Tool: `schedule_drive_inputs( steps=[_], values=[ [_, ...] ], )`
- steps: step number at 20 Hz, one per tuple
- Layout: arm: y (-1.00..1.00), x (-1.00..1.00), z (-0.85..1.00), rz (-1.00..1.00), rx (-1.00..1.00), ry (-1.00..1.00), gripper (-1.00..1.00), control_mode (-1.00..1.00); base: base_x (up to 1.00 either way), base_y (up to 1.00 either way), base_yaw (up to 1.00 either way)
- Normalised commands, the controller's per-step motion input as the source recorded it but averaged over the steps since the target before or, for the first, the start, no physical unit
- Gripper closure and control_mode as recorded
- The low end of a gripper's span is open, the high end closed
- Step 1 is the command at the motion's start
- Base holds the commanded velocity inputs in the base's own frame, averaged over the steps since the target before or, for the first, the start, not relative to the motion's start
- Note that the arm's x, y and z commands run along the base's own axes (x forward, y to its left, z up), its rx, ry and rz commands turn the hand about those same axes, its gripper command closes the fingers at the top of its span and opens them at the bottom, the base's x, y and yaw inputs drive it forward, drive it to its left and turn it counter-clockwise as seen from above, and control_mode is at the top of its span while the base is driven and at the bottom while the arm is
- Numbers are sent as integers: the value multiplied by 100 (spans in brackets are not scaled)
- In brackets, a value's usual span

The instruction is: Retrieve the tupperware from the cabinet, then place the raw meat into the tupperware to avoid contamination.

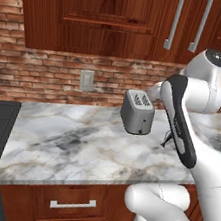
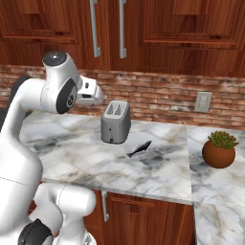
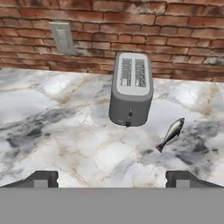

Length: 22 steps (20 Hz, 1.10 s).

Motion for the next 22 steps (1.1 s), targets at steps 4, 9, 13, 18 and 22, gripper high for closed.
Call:
schedule_drive_inputs(
  steps=[4,9,13,18,22],
  values=[
    [-11,-8,48,0,0,-38,-100,-100,0,0,0],
    [-3,-2,56,0,0,-36,-100,-100,0,0,0],
    [0,0,59,0,0,-34,-100,-100,0,0,0],
    [0,0,55,0,0,-36,-100,-100,0,0,0],
    [0,0,52,0,0,-37,-100,-100,0,0,0]
  ],
)
